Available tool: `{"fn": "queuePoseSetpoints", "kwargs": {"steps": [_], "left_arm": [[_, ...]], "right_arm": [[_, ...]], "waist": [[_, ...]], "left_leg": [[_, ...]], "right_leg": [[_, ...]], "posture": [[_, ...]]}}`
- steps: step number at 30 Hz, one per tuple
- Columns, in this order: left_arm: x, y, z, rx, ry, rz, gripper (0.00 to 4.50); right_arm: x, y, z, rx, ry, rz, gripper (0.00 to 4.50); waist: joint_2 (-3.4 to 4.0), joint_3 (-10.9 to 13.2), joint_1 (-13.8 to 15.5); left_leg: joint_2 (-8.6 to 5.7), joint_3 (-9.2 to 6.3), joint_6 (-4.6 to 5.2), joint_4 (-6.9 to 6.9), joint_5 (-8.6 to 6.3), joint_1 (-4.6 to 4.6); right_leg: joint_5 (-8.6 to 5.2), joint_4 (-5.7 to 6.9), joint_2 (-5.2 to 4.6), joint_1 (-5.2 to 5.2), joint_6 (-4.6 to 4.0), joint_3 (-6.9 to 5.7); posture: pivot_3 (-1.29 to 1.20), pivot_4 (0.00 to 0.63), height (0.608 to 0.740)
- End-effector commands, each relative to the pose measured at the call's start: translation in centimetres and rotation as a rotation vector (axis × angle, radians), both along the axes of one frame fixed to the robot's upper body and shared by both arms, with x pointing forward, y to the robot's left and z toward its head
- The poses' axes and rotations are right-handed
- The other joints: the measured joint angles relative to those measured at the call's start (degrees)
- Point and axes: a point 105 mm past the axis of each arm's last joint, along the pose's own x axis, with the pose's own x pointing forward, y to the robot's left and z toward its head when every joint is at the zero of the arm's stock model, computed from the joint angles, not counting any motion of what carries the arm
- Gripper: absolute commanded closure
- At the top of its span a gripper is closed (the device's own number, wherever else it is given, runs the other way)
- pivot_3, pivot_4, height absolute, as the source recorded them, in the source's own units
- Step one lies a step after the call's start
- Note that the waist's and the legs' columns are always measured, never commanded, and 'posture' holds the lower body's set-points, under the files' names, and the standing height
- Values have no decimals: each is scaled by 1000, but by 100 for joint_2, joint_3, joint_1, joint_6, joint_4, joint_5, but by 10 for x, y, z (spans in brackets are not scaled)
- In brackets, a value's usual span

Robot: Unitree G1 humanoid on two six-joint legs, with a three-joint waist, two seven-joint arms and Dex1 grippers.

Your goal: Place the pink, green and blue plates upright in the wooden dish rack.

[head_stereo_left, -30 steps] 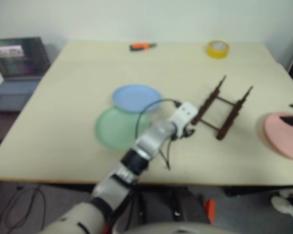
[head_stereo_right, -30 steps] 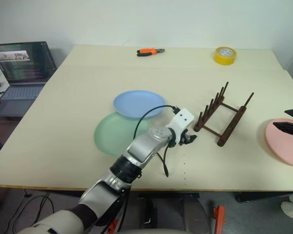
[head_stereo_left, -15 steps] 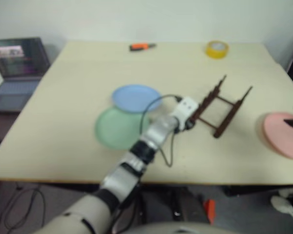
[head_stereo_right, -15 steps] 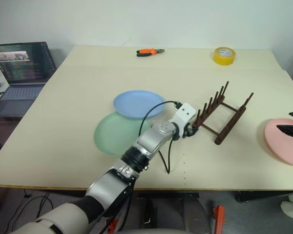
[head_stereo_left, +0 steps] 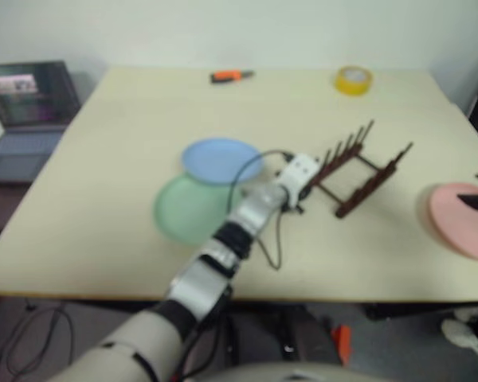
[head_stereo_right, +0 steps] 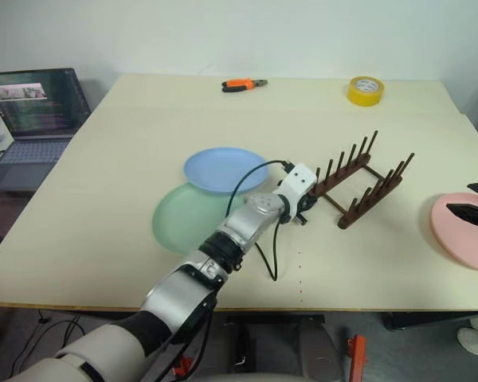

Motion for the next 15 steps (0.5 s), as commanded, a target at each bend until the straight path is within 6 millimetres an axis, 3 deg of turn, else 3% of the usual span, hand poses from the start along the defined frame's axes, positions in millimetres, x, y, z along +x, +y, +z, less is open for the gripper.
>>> {"fn": "queuePoseSetpoints", "kwargs": {"steps": [1,15], "left_arm": [[0,-5,11,0,-20,-52,3511],[8,25,51,86,-83,-358,3511]], "right_arm": [[3,5,10,0,-53,19,769],[8,6,6,14,-71,19,769]], "waist": [[-1,0,0],[1,4,28]], "left_leg": [[0,0,0,0,0,-1],[8,1,-1,-9,-1,-22]], "right_leg": [[0,0,0,-1,0,0],[-3,-3,5,-20,-6,-2]], "posture": [[0,150,740],[0,150,740]]}}
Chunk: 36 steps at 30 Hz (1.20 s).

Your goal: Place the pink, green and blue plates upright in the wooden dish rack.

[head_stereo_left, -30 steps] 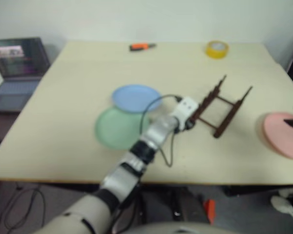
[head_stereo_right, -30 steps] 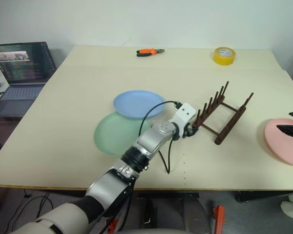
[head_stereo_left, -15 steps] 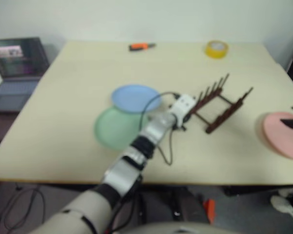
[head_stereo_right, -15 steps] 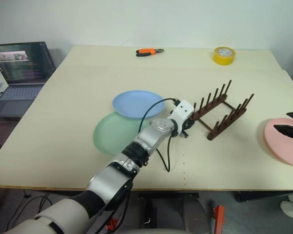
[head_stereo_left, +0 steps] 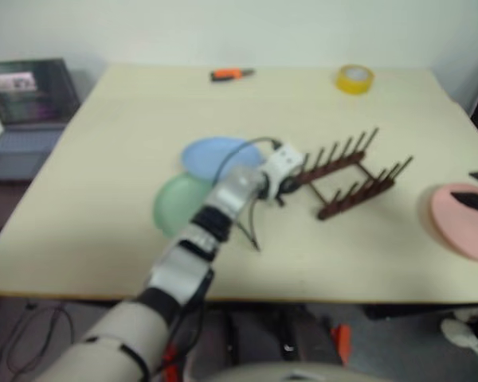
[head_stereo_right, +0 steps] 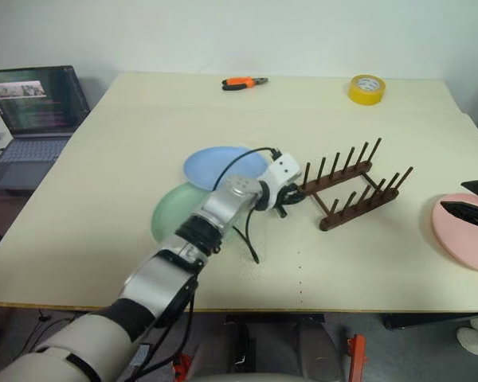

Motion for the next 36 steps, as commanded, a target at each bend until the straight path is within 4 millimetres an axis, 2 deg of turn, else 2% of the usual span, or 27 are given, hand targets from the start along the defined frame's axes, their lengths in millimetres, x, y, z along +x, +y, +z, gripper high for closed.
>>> {"fn": "queuePoseSetpoints", "kwargs": {"steps": [1,5,12,18,23,36], "left_arm": [[-2,-8,20,8,-69,-112,3511],[-7,-11,29,18,-73,-229,3511],[-12,-18,29,60,-59,-331,3511],[-4,-20,34,95,-69,-310,3511],[5,-10,30,157,-101,-260,3511],[12,-5,25,222,-168,-229,3511]], "right_arm": [[1,2,11,-8,-60,14,769],[2,2,9,-3,-64,11,769],[5,5,7,6,-70,16,769],[8,8,5,12,-69,22,769],[10,11,5,14,-70,28,769],[10,10,3,21,-72,25,769]], "waist": [[0,0,6],[1,1,6],[-3,5,5],[-6,8,-1],[-6,7,-7],[-5,7,-6]], "left_leg": [[1,1,0,0,0,0],[1,2,-1,0,-1,-3],[1,1,-1,1,-1,-7],[-1,0,-1,1,-1,-11],[0,0,-1,0,-1,-16],[1,0,-1,1,-1,-24]], "right_leg": [[0,-2,-1,0,0,1],[0,-3,0,-3,1,0],[0,-3,1,-5,3,-1],[5,-1,3,-10,11,-2],[7,1,5,-16,15,-2],[12,6,10,-26,23,-3]], "posture": [[0,150,740],[0,150,740],[0,150,740],[0,150,740],[0,150,740],[0,150,740]]}}
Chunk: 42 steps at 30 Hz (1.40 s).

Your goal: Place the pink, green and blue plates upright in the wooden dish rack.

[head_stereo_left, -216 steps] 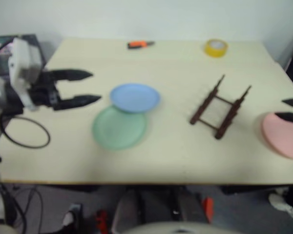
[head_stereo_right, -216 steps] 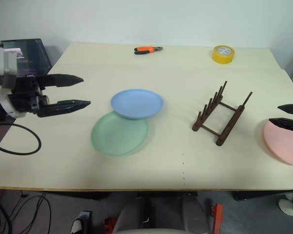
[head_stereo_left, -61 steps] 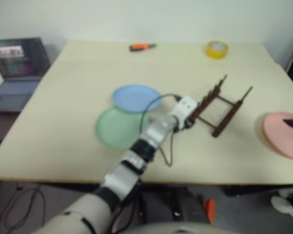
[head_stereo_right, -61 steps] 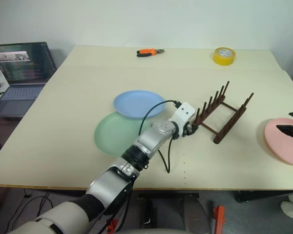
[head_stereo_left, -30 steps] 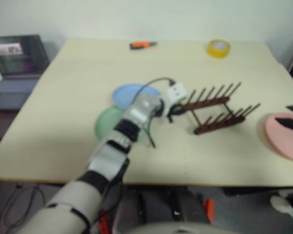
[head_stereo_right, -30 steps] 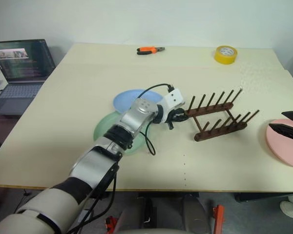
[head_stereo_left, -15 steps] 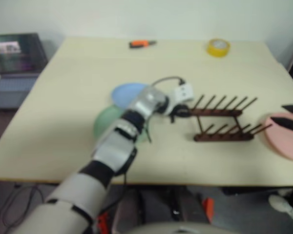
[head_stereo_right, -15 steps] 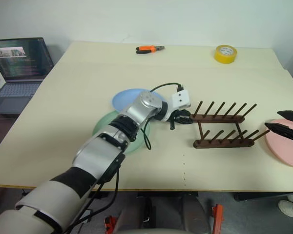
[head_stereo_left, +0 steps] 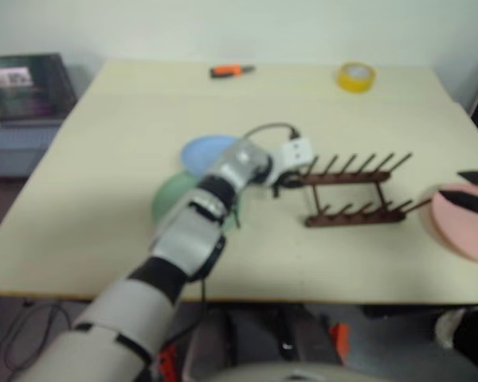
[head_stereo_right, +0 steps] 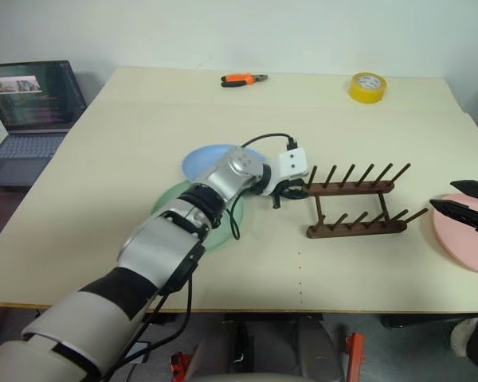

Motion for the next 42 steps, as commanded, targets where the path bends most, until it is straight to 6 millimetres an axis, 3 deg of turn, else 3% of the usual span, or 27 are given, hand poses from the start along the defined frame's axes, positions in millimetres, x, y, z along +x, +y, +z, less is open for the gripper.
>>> {"fn": "queuePoseSetpoints", "kwargs": {"steps": [1,2,11,14,23,28,30,33,37,41,42], "left_arm": [[9,-3,17,-3,-78,32,3511],[11,-3,18,-8,-97,53,3511],[20,0,23,8,-194,99,361],[21,0,28,2,-211,95,361],[12,1,75,-37,-271,-73,361],[-12,15,98,-43,-304,-198,361],[-28,18,100,-49,-289,-233,712],[-56,23,94,-39,-251,-307,1627],[-94,35,83,-10,-220,-399,3060],[-114,37,64,-25,-112,-406,4482],[-118,34,54,-23,-79,-408,4500]], "right_arm": [[0,3,10,-6,-50,23,769],[0,3,10,-5,-50,22,769],[2,5,8,-2,-47,29,769],[3,6,7,-2,-43,36,769],[1,14,4,-66,-8,92,769],[1,11,-2,-95,12,76,769],[1,11,-5,-105,23,75,769],[0,13,-8,-113,33,80,1378],[-6,14,-10,-131,54,94,2757],[-12,16,-16,-156,95,104,4204],[-12,17,-21,-169,115,107,4456]], "waist": [[0,0,-1],[0,0,-1],[1,0,0],[1,-1,0],[4,-2,2],[7,-3,-19],[14,-7,-21],[17,-9,-15],[17,-9,-7],[19,-10,5],[19,-10,6]], "left_leg": [[0,0,0,0,0,0],[0,0,0,0,0,0],[0,1,0,1,0,0],[0,1,0,1,0,0],[2,3,0,0,0,-1],[12,9,-1,-2,0,-2],[17,10,0,-3,0,1],[20,7,0,-1,0,3],[22,5,0,6,1,8],[24,1,0,13,1,23],[24,1,0,12,1,34]], "right_leg": [[0,0,0,0,0,0],[0,0,0,0,0,1],[2,1,0,0,4,1],[3,1,0,0,4,1],[3,3,2,-3,4,2],[3,4,1,-6,3,9],[1,9,2,-6,0,10],[-1,19,3,-6,-3,9],[0,22,4,1,-3,10],[-6,17,-1,20,-14,10],[-11,15,-4,31,-21,10]], "posture": [[0,150,740],[0,150,740],[0,150,740],[0,150,740],[0,150,740],[0,150,740],[0,150,740],[0,150,740],[0,150,740],[0,150,740],[0,150,740]]}}
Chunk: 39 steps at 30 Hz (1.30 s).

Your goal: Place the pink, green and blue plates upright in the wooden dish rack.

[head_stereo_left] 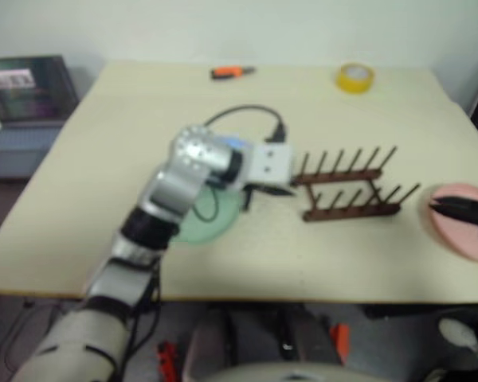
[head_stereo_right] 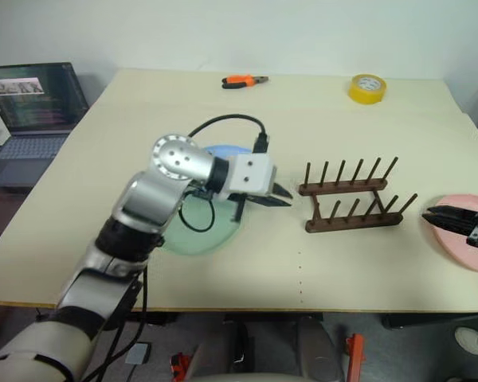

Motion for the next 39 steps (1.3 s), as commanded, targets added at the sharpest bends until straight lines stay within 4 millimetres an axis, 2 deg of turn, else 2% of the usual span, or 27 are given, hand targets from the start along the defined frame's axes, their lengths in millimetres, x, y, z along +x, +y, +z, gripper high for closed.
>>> {"fn": "queuePoseSetpoints", "kwargs": {"steps": [1,5,9,13,26,32,35,39], "left_arm": [[-21,-15,-23,10,94,-43,4500],[-27,-38,-48,-9,200,-13,4500],[-24,-63,-72,-39,270,70,4500],[-20,-75,-78,-60,287,123,4500],[2,-81,-98,-84,315,273,4500],[9,-85,-101,-98,303,322,4500],[19,-86,-100,-123,278,376,4500],[37,-86,-91,-187,259,466,4500]], "right_arm": [[-2,4,3,-72,7,20,4456],[4,9,-12,-83,36,3,4456],[14,12,-33,-62,35,-49,4456],[16,17,-45,-61,43,-62,4456],[32,29,-81,-58,73,-108,4456],[51,33,-96,-53,22,-172,4456],[62,38,-103,-44,-7,-206,4456],[71,41,-103,-41,-39,-212,4456]], "waist": [[-1,0,3],[-7,4,6],[-8,3,5],[-1,0,2],[0,0,9],[-4,0,-15],[-9,1,-27],[-11,1,-30]], "left_leg": [[-2,0,0,0,0,10],[-6,-3,1,9,1,14],[-10,-11,3,11,2,13],[-12,-18,3,2,2,12],[-12,-22,3,4,1,10],[-12,-21,2,2,1,13],[-11,-22,2,5,1,18],[-15,-37,3,9,2,21]], "right_leg": [[-1,-3,-2,12,-1,0],[1,-4,-3,20,2,5],[1,-3,-1,23,2,5],[0,-1,7,18,-1,4],[-2,-4,5,19,-3,2],[-1,-4,11,19,-3,2],[4,-2,15,21,-4,2],[19,-3,15,22,-4,8]], "posture": [[0,150,740],[0,150,740],[0,150,740],[0,150,740],[0,150,740],[0,150,740],[0,150,740],[0,150,740]]}}
